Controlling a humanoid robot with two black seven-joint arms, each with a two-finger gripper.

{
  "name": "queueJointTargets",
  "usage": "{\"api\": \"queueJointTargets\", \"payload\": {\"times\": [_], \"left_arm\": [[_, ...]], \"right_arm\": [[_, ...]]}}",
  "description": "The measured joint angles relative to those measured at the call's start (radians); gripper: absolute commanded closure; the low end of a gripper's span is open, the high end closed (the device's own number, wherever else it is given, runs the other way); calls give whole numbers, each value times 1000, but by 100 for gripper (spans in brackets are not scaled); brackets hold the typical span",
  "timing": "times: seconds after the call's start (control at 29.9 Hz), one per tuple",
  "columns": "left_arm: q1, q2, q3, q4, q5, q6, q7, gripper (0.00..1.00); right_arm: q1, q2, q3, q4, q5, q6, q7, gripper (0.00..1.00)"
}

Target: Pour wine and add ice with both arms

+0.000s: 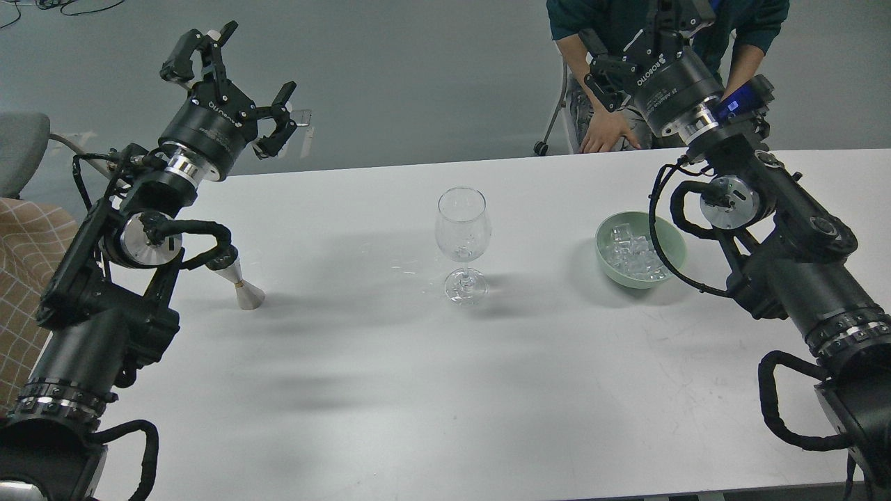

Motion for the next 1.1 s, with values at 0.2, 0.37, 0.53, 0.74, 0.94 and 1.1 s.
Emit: {"api": "queueJointTargets", "payload": {"times": [0.2,0.37,0.53,0.74,0.94,1.1], "left_arm": [[16,-11,-2,0,0,1,-6,2],[8,-1,-6,6,-6,-1,-1,2],[0,5,-16,15,-16,-4,-10,2],[-2,3,-15,24,-23,11,-6,2],[-24,5,-14,91,-44,17,-5,2],[-24,4,-9,93,-80,28,-9,2]], "right_arm": [[-9,2,3,-12,62,0,9,0],[-4,-2,0,-29,65,-8,9,0],[6,-7,-5,-50,66,-11,8,0],[6,-36,-17,-54,69,-15,8,0],[8,-56,-23,-54,70,-15,7,0],[12,-59,-46,-54,70,-22,6,0]]}}
